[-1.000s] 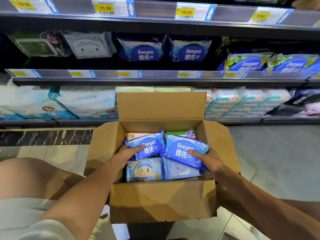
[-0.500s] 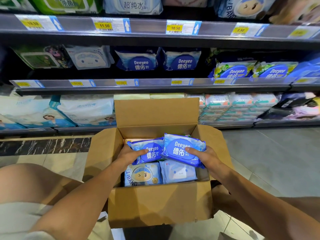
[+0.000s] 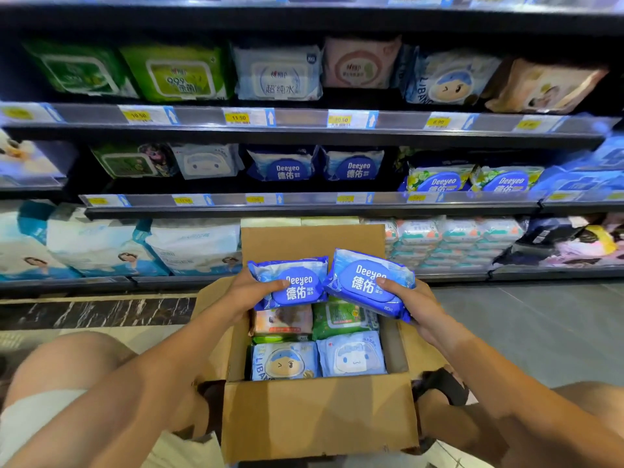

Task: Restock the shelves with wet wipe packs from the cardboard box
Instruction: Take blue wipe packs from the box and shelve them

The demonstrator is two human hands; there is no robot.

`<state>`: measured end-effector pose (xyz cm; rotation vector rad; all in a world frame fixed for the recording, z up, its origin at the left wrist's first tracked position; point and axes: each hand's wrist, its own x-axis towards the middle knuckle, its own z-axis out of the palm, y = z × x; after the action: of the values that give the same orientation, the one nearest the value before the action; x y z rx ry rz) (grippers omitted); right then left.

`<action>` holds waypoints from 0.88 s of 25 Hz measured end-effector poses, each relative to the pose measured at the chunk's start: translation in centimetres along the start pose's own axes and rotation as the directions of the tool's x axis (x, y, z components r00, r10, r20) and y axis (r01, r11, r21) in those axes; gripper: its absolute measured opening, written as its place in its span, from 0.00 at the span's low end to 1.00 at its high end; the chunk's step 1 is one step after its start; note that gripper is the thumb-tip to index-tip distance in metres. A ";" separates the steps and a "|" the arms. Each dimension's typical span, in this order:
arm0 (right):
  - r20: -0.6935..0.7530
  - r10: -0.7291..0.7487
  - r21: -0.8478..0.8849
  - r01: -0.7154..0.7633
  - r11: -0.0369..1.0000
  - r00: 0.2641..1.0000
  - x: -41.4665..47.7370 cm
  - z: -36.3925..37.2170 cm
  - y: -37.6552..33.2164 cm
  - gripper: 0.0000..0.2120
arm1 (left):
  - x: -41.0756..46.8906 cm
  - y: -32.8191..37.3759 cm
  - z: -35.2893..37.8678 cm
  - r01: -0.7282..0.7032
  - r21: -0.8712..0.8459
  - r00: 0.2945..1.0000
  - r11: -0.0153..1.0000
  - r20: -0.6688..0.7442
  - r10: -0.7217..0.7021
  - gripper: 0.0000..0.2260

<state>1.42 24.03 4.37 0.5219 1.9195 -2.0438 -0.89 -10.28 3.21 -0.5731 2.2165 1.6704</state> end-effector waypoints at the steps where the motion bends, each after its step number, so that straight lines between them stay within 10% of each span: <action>1: -0.004 -0.007 0.006 0.007 1.000 1.000 -0.1 0.0 -0.8 0.21 | -0.2 0.8 -0.7 -0.022 0.005 1.000 1.000 -0.005 0.022 0.19; 10: -0.075 -0.159 -0.005 0.159 0.987 0.984 0.5 0.3 -7.9 0.19 | -1.3 7.6 -6.5 -0.233 0.058 0.972 0.971 -0.013 0.234 0.17; 15: -0.177 -0.324 -0.242 0.278 0.930 0.929 3.1 1.1 -11.1 0.40 | 0.6 7.7 -8.0 -0.224 0.004 0.974 0.975 -0.035 0.224 0.25; 22: -0.162 -0.537 -0.429 0.431 0.794 0.828 7.0 2.5 -14.4 0.32 | 3.1 8.0 -7.9 -0.191 -0.030 0.979 0.981 -0.080 0.188 0.24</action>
<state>-11.44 22.79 14.17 0.2312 2.7864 -1.8528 -7.53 -16.32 10.68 -0.4541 2.3639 1.8140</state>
